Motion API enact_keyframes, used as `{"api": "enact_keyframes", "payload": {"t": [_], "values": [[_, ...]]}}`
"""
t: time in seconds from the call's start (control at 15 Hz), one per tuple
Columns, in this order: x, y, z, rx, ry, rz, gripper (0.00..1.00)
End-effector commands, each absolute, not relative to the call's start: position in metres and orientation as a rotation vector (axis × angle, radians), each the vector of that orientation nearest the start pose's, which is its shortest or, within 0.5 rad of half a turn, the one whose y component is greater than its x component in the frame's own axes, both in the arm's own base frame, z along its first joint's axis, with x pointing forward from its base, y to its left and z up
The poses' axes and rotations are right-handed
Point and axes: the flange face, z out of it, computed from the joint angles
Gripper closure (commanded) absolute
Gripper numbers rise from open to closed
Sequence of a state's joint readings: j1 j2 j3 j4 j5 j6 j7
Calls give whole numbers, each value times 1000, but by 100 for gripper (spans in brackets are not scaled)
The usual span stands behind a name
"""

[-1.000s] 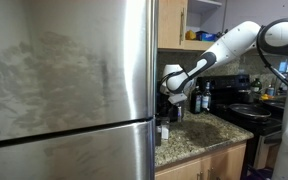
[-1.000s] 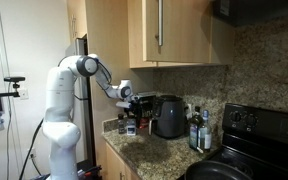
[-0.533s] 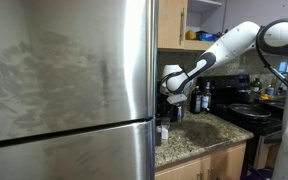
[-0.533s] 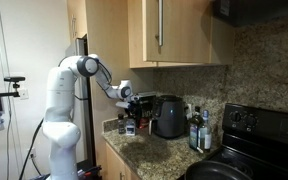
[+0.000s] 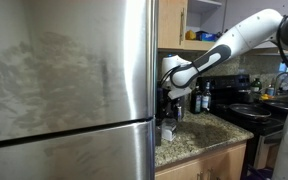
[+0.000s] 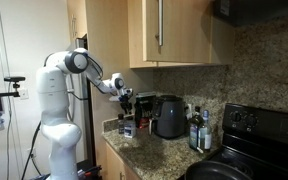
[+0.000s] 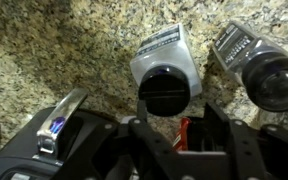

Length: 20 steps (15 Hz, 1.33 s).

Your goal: Pick up the bottle with white objects and put it in the open kitchen unit and close it

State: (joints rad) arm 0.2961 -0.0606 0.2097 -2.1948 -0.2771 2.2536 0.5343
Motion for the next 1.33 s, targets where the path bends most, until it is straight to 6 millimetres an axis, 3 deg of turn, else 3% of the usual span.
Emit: {"api": "enact_keyframes", "payload": {"t": [0.0,0.07,0.27,0.47,0.67,0.93,1.07,1.27], "values": [[418,232,483,-3244,-35,-519,63],[413,223,493,-3216,7,-503,13],[410,197,509,-3173,101,-453,2],[427,173,502,-3103,142,-374,0],[443,162,490,-3073,110,-316,0],[455,175,468,-3059,-75,-268,0],[449,171,471,-3081,-23,-279,0],[460,174,456,-3085,-37,-233,0]]}}
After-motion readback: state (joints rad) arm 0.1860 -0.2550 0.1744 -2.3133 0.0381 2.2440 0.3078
